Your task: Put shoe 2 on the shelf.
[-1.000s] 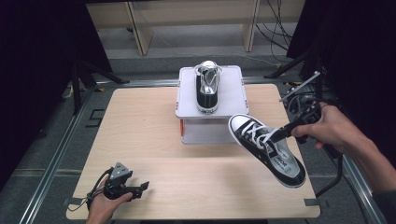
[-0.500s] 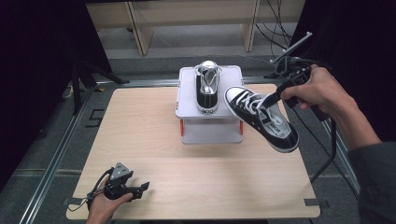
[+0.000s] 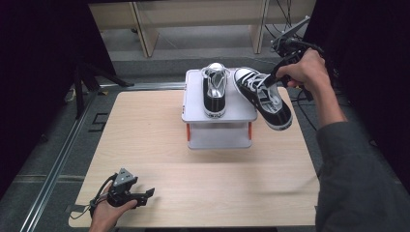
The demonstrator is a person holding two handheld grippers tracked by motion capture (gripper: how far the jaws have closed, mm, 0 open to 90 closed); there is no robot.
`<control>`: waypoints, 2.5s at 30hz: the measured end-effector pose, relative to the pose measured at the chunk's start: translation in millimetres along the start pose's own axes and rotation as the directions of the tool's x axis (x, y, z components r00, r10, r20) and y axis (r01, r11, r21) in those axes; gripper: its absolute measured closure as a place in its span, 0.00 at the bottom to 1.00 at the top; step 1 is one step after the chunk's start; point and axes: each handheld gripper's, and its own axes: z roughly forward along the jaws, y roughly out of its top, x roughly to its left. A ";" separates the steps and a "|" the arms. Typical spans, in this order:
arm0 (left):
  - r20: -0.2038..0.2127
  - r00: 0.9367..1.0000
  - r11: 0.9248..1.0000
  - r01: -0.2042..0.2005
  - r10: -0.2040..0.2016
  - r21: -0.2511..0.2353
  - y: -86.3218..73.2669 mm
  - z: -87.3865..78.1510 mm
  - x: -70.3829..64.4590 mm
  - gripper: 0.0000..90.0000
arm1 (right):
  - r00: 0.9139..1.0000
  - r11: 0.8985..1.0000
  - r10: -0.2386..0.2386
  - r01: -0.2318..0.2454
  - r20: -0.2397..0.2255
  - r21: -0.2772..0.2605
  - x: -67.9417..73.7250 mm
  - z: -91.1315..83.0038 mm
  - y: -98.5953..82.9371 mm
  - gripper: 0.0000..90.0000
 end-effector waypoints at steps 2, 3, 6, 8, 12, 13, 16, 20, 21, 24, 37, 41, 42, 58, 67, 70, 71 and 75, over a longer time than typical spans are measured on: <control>-0.001 1.000 1.000 0.000 0.000 0.005 0.2 -0.1 -0.6 0.21 | 0.999 1.000 0.027 -0.026 0.022 -0.009 -2.2 4.9 8.1 0.94; 0.003 1.000 1.000 0.000 0.000 0.000 0.2 0.4 -1.1 0.20 | 0.999 0.999 0.040 -0.039 0.027 -0.013 -2.9 6.7 11.6 0.94; 0.003 1.000 1.000 -0.005 0.005 0.006 0.3 -0.7 -1.6 0.20 | 0.997 0.997 0.068 -0.067 0.032 -0.044 -6.8 11.2 22.1 0.94; 0.006 1.000 1.000 -0.002 0.002 0.002 0.8 -1.1 -1.5 0.20 | 0.996 0.994 0.090 -0.088 0.024 -0.065 -8.6 13.1 28.1 0.94; 0.016 1.000 1.000 -0.007 0.007 -0.004 1.3 -1.5 -2.1 0.20 | 0.990 0.988 0.131 -0.127 0.043 -0.085 -9.7 24.7 40.1 0.94; 0.016 1.000 1.000 -0.007 0.007 -0.004 1.3 -1.5 -2.1 0.20 | 0.990 0.988 0.131 -0.127 0.043 -0.085 -9.7 24.7 40.1 0.94; 0.020 1.000 1.000 0.001 0.000 -0.011 0.6 -1.2 -2.5 0.20 | 0.983 0.981 0.175 -0.170 0.056 -0.092 -9.2 33.6 46.4 0.94; 0.021 1.000 1.000 -0.001 0.002 -0.009 0.7 -2.3 -2.4 0.20 | 0.976 0.976 0.206 -0.201 0.065 -0.086 -8.5 51.2 54.6 0.94; 0.021 1.000 1.000 0.001 -0.001 -0.009 0.6 -2.3 -2.5 0.20 | 0.977 0.976 0.203 -0.196 0.068 -0.095 -8.9 54.3 55.7 0.94; 0.022 1.000 1.000 -0.004 0.005 -0.007 0.8 -2.7 -2.4 0.20 | 0.975 0.974 0.213 -0.206 0.063 -0.095 -7.4 58.1 58.6 0.94; 0.028 1.000 1.000 0.004 -0.004 -0.011 -0.1 -2.6 -3.7 0.20 | 0.961 0.961 0.261 -0.249 0.088 -0.123 -6.9 71.2 71.9 0.94; 0.028 1.000 1.000 0.001 -0.001 -0.006 0.0 -2.6 -3.8 0.20 | 0.969 0.969 0.236 -0.228 0.077 -0.096 -3.0 78.8 73.3 0.93; 0.028 1.000 1.000 -0.004 0.004 -0.003 0.0 -2.5 -3.5 0.20 | 0.965 0.966 0.249 -0.242 0.081 -0.090 -0.7 80.1 73.4 0.93; 0.036 0.999 1.000 -0.016 0.016 -0.011 -0.1 -3.4 -3.4 0.20 | 0.958 0.955 0.285 -0.287 -0.036 -0.070 3.0 81.9 61.6 0.92; 0.034 0.999 1.000 -0.022 0.022 -0.005 -0.1 -3.2 -3.2 0.20 | 0.947 0.945 0.316 -0.319 -0.050 -0.067 -10.9 87.9 46.2 0.91; 0.037 0.999 1.000 -0.018 0.018 0.005 0.4 -2.9 -3.5 0.20 | 0.953 0.952 0.298 -0.301 -0.053 -0.061 -16.3 92.4 42.1 0.90; 0.034 0.999 1.000 -0.021 0.020 0.006 0.4 -2.8 -3.3 0.20 | 0.959 0.957 0.278 -0.281 -0.058 -0.065 -16.9 94.6 41.3 0.90; 0.020 1.000 1.000 0.001 -0.001 0.002 0.0 -1.3 -4.6 0.20 | 0.961 0.960 0.268 -0.272 -0.070 -0.061 -15.5 94.3 40.7 0.91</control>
